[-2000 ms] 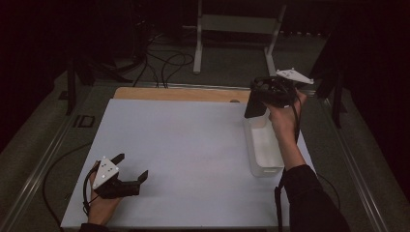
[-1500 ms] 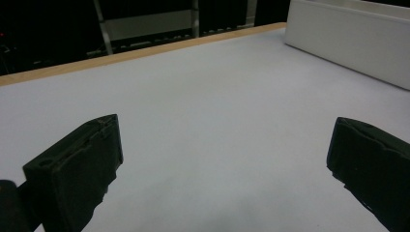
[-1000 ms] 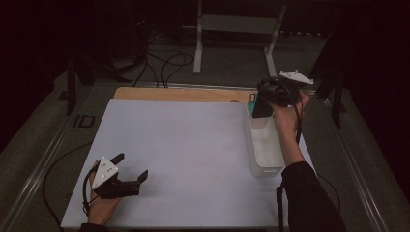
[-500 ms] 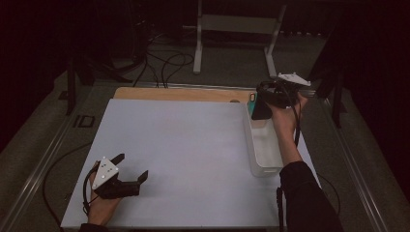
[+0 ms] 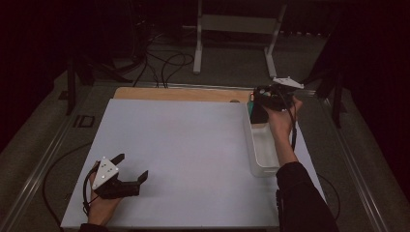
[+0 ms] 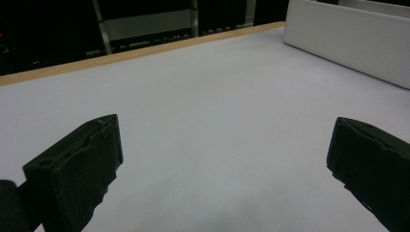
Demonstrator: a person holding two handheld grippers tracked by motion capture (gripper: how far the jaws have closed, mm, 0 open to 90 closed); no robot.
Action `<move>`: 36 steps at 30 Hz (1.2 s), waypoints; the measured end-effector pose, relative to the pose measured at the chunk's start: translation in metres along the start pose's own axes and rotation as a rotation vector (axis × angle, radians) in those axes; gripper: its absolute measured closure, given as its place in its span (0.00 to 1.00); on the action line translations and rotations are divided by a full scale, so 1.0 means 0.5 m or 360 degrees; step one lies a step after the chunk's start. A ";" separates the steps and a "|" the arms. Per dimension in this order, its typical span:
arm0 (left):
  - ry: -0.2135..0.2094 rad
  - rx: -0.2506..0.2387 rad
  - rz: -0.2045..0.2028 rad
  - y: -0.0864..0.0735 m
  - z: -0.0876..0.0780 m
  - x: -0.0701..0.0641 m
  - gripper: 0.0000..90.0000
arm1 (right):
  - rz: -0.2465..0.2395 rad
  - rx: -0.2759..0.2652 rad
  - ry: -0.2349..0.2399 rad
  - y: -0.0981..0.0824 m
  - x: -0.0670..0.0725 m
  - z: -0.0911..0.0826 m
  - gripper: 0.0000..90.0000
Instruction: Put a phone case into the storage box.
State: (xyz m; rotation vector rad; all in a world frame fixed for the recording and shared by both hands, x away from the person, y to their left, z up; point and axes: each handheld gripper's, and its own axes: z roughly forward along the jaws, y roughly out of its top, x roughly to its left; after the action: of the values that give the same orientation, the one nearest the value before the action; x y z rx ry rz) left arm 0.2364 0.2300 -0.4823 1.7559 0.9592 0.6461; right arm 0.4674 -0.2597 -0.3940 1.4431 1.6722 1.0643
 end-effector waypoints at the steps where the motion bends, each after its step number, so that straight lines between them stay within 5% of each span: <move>1: -0.0001 0.0000 -0.0002 0.000 0.000 0.000 0.00 | -0.0003 0.0005 -0.0001 -0.001 0.001 0.002 0.15; 36: -0.0009 -0.0013 -0.0018 0.000 -0.002 0.002 0.00 | 0.0032 0.0160 -0.0065 -0.049 0.006 0.082 0.12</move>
State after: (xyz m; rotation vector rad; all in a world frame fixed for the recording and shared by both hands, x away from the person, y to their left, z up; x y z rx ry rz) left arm 0.2360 0.2314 -0.4818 1.7429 0.9604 0.6368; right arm 0.4928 -0.2517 -0.4339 1.5382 1.7069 0.9674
